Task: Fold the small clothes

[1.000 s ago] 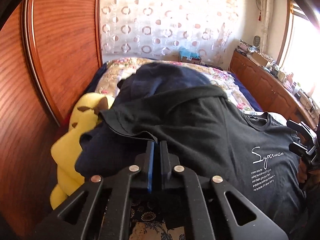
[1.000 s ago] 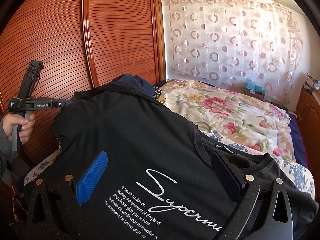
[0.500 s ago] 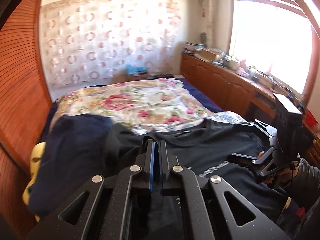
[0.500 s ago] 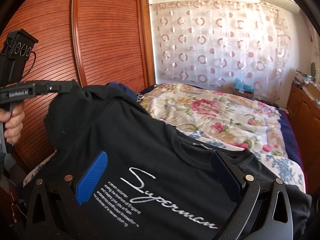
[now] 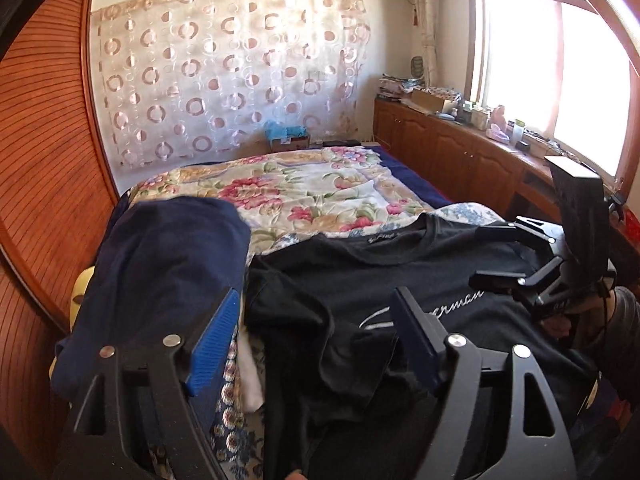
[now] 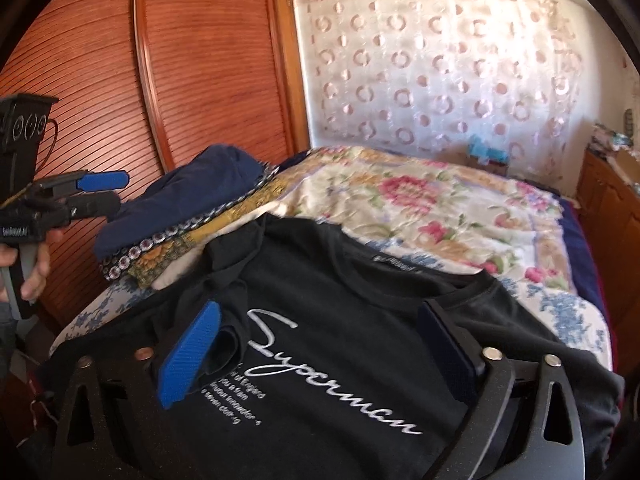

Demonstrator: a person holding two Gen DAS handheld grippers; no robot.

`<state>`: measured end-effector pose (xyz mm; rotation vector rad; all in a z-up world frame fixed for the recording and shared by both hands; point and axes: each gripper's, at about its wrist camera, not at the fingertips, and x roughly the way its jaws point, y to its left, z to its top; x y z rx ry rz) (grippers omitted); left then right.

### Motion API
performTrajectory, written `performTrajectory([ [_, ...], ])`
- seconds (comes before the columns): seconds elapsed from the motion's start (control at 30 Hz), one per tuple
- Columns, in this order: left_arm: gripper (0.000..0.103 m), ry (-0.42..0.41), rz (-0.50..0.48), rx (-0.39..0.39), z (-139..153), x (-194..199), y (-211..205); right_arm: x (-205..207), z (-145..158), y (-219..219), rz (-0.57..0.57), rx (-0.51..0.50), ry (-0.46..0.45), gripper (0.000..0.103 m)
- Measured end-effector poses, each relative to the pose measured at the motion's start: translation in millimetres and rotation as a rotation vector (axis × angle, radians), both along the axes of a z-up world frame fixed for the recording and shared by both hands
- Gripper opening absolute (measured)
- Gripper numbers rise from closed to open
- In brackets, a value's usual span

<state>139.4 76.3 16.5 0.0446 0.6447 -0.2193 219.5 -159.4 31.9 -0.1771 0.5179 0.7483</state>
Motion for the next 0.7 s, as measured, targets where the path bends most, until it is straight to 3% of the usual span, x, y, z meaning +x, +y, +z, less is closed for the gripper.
performTrajectory([
  [0.23,0.079,0.016,0.073,-0.04,-24,-25,21,0,-14,62,0.153,-0.04,0.081,0.069],
  [0.5,0.079,-0.006,0.149,-0.054,-35,-46,43,-7,-52,157,0.321,-0.173,0.156,0.057],
  [0.6,0.079,-0.002,0.157,-0.041,-40,-49,47,-5,-71,178,0.338,-0.256,0.17,0.046],
  [0.7,0.079,0.001,0.157,-0.042,-45,-51,49,-3,-76,189,0.325,-0.288,0.138,0.019],
])
